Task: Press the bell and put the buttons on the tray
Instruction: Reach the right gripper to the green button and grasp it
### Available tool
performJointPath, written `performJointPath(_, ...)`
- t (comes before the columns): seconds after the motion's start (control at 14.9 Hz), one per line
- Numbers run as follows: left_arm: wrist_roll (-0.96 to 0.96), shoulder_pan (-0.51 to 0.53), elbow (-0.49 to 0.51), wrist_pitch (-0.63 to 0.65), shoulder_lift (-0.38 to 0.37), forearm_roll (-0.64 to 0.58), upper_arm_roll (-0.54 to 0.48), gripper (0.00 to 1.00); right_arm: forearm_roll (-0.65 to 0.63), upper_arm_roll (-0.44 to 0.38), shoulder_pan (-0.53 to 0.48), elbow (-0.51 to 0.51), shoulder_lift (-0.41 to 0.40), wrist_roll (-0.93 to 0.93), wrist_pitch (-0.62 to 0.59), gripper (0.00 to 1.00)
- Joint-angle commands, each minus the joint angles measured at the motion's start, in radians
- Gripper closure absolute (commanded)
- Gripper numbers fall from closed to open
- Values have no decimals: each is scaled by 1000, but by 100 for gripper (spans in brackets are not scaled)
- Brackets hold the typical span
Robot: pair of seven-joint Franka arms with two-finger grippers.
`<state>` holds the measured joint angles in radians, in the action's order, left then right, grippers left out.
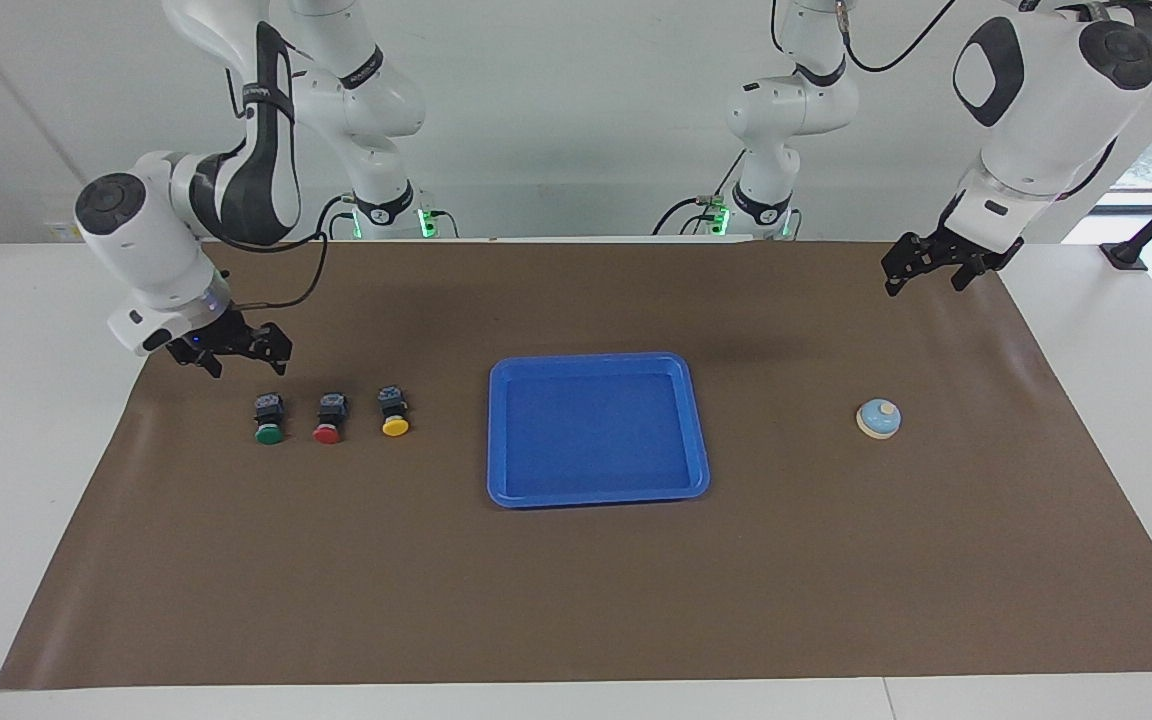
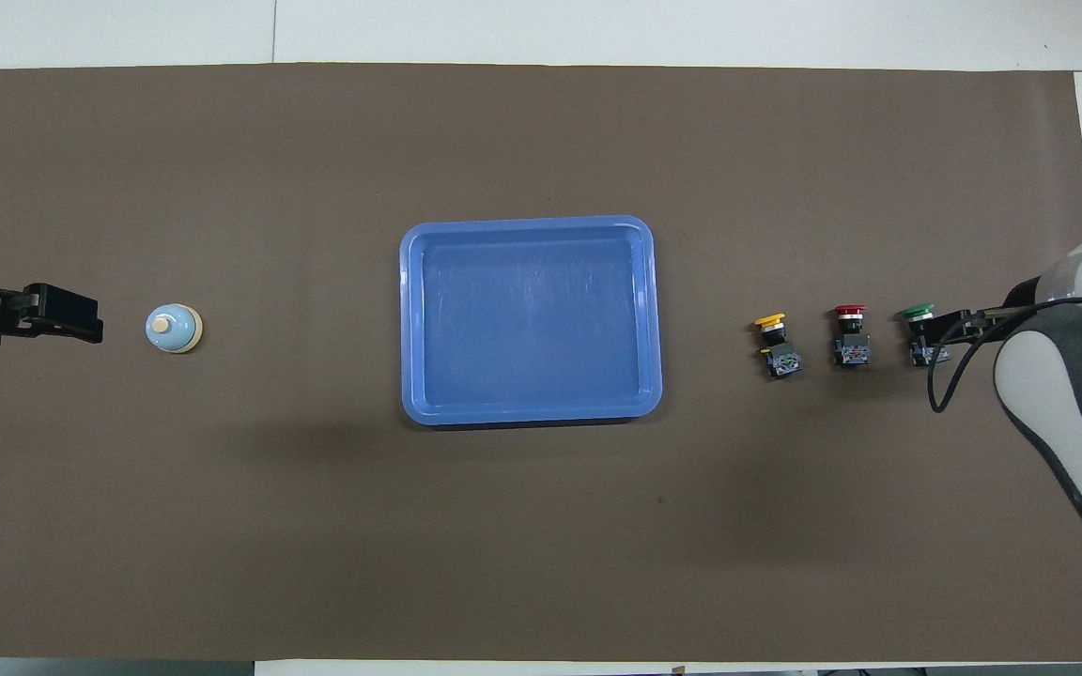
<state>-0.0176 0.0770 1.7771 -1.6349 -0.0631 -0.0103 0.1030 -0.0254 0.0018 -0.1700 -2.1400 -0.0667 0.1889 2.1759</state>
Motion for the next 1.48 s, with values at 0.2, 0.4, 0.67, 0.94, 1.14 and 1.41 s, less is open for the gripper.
performJointPath(0.2, -2, -5, 4, -8, -11, 1, -6, 0, 4, 9, -52, -87, -48, 240, 151, 0)
performJointPath(0.4, -2, -5, 4, -8, -11, 1, -6, 0, 4, 10, -72, -84, -77, 291, 166, 0)
performJointPath(0.67, -2, -5, 4, -8, -11, 1, -6, 0, 9, 10, -72, -84, -102, 287, 171, 0)
performJointPath(0.94, -2, -5, 4, -8, -11, 1, -6, 0, 12, 10, -72, -86, -108, 277, 182, 49)
performJointPath(1.14, -2, -5, 4, -8, -11, 1, -6, 0, 12, 10, -72, -89, -107, 258, 179, 100)
performJointPath(1.41, -2, -5, 4, -8, -11, 1, -6, 0, 19, 29, -49, 74, -96, 193, -12, 100)
